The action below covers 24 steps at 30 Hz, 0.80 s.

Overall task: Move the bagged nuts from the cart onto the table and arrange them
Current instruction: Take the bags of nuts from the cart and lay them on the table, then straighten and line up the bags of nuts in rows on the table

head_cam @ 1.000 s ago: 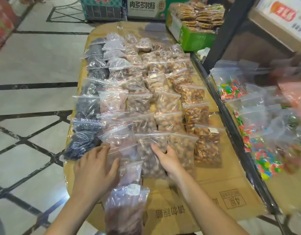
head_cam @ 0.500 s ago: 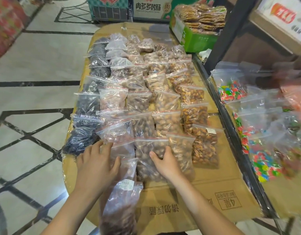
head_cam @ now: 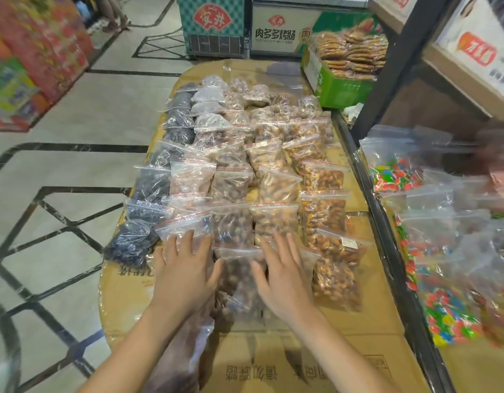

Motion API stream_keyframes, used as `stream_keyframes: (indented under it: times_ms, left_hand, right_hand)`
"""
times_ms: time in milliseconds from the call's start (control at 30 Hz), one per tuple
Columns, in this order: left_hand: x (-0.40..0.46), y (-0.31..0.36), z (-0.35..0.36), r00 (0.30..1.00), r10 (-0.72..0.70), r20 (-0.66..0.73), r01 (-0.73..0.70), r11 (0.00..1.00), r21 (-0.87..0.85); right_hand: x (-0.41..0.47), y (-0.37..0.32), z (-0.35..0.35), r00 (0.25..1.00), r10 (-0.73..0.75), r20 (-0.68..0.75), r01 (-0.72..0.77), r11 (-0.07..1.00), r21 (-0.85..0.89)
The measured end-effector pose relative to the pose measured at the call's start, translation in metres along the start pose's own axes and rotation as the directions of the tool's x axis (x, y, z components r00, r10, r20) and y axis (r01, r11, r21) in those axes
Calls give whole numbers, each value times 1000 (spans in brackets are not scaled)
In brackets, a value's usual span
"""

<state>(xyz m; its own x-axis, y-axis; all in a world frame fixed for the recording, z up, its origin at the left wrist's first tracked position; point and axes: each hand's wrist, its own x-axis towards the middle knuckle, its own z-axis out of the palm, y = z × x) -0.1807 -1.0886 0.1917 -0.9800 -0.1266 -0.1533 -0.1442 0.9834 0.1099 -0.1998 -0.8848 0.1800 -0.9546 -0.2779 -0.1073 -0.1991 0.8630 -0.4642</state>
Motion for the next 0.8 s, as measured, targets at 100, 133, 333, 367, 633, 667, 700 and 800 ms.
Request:
stream_keyframes:
  times_ms: [100, 133, 333, 367, 633, 667, 700, 800]
  left_hand:
    - [16, 12, -8, 999, 0, -41, -1, 1000, -13]
    - [24, 16, -11, 999, 1, -48, -2, 1000, -19]
    - [71, 32, -20, 998, 25, -58, -25, 1000, -11]
    - [80, 32, -21, 998, 28, -56, -29, 999, -14]
    - [181, 25, -23, 998, 49, -35, -51, 997, -57]
    - [200, 24, -24, 998, 50, -43, -52, 997, -60]
    - [219, 22, -23, 998, 52, -46, -55, 996, -64]
    - [272, 19, -20, 997, 62, -41, -65, 996, -67]
  right_hand:
    - [14, 1, -18, 994, -62, 88, 70, 994, -87]
    - [20, 1, -22, 991, -78, 108, 89, 991, -101]
    - [53, 10, -29, 996, -49, 77, 58, 991, -118]
    - [60, 12, -30, 996, -51, 71, 59, 991, -118]
    - [161, 8, -41, 995, -85, 48, 90, 990, -110]
    - [182, 7, -41, 995, -89, 44, 94, 989, -111]
    - [204, 6, -40, 995, -91, 38, 95, 989, -111]
    - [268, 3, -39, 996, -93, 12, 94, 989, -116]
